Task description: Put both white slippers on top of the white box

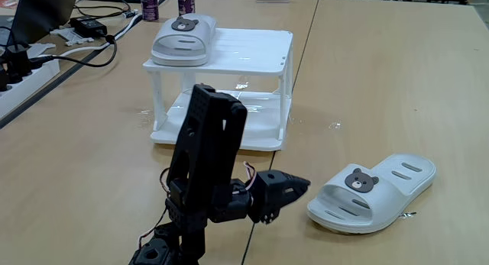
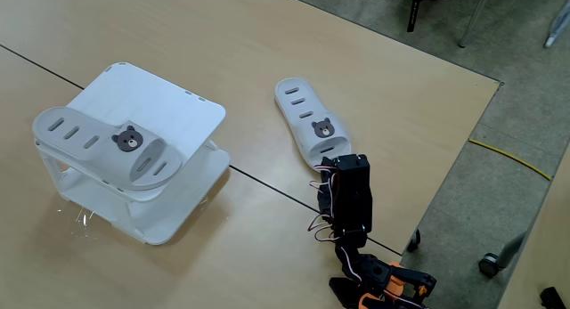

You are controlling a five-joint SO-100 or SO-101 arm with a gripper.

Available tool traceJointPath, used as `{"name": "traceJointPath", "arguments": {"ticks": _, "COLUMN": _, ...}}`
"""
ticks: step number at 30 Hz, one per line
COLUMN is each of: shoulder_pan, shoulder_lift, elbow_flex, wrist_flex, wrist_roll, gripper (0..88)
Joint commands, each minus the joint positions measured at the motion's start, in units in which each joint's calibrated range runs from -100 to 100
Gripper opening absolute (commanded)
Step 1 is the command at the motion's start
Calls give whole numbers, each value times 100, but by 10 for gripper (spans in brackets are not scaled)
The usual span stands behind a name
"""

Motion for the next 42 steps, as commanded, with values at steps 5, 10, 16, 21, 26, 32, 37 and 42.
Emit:
{"name": "traceJointPath", "arguments": {"ticks": 5, "shoulder_pan": 169, "shoulder_lift": 303, "elbow_flex": -616, "wrist_flex": -134, "wrist_roll": 42, "gripper": 117}}
{"name": "traceJointPath", "arguments": {"ticks": 10, "shoulder_pan": 169, "shoulder_lift": 555, "elbow_flex": -1139, "wrist_flex": -134, "wrist_roll": 42, "gripper": 214}}
{"name": "traceJointPath", "arguments": {"ticks": 16, "shoulder_pan": 169, "shoulder_lift": 622, "elbow_flex": -1888, "wrist_flex": 30, "wrist_roll": 42, "gripper": 215}}
{"name": "traceJointPath", "arguments": {"ticks": 21, "shoulder_pan": 169, "shoulder_lift": 622, "elbow_flex": -2303, "wrist_flex": 514, "wrist_roll": 42, "gripper": 215}}
{"name": "traceJointPath", "arguments": {"ticks": 26, "shoulder_pan": 193, "shoulder_lift": 622, "elbow_flex": -3358, "wrist_flex": 1445, "wrist_roll": 42, "gripper": 215}}
{"name": "traceJointPath", "arguments": {"ticks": 32, "shoulder_pan": 193, "shoulder_lift": 639, "elbow_flex": -4486, "wrist_flex": 2748, "wrist_roll": 42, "gripper": 216}}
{"name": "traceJointPath", "arguments": {"ticks": 37, "shoulder_pan": 193, "shoulder_lift": 1262, "elbow_flex": -5496, "wrist_flex": 2895, "wrist_roll": 42, "gripper": 216}}
{"name": "traceJointPath", "arguments": {"ticks": 42, "shoulder_pan": 185, "shoulder_lift": 1708, "elbow_flex": -6281, "wrist_flex": 2895, "wrist_roll": 42, "gripper": 216}}
